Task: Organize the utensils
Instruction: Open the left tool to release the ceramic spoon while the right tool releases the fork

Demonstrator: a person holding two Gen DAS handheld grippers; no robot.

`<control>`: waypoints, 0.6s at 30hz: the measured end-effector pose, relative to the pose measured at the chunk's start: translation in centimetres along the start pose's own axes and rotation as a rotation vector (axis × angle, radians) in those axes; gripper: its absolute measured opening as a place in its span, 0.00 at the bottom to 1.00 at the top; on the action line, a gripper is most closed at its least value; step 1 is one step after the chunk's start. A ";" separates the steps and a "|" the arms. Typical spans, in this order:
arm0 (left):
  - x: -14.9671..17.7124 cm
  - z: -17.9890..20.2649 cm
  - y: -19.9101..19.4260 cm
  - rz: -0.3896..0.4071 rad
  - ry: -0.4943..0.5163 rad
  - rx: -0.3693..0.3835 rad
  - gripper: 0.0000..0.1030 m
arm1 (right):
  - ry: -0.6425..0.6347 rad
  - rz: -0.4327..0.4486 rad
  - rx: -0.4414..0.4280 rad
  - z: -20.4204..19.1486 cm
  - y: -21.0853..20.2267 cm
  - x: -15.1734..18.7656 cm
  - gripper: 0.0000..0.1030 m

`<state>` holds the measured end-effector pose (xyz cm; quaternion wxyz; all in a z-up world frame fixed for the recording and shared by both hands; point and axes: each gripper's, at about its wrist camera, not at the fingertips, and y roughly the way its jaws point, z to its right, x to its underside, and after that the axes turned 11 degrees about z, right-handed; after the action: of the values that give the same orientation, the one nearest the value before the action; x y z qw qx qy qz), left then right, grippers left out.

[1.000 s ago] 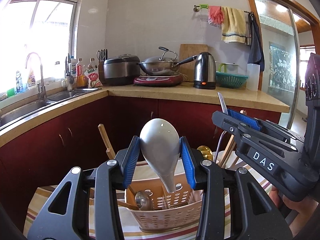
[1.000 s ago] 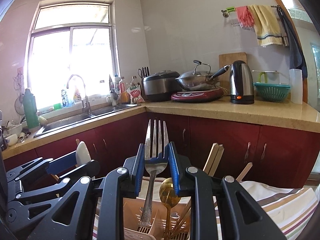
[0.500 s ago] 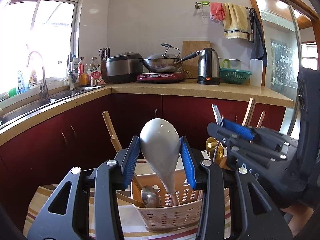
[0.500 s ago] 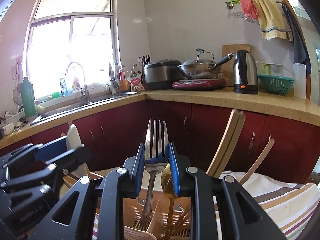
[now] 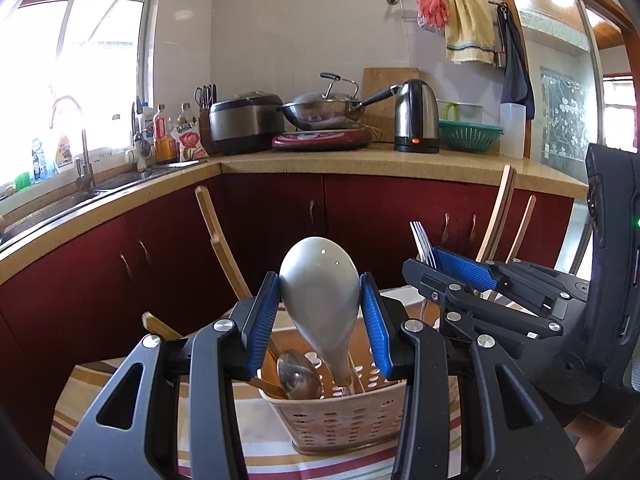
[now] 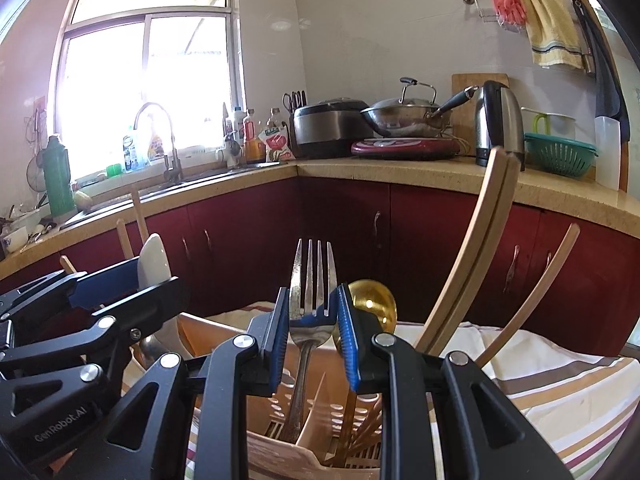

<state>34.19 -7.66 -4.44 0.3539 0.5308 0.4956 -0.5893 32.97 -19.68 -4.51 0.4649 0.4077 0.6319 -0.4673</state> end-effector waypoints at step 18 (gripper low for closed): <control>2.0 0.1 1.1 -0.055 -0.007 0.008 0.39 | -0.025 -0.048 0.002 0.0 0.2 1.0 0.24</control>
<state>34.86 -7.85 -6.68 0.3371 0.5165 0.5064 -0.6027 32.93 -19.56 -5.57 0.4609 0.3870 0.6353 -0.4839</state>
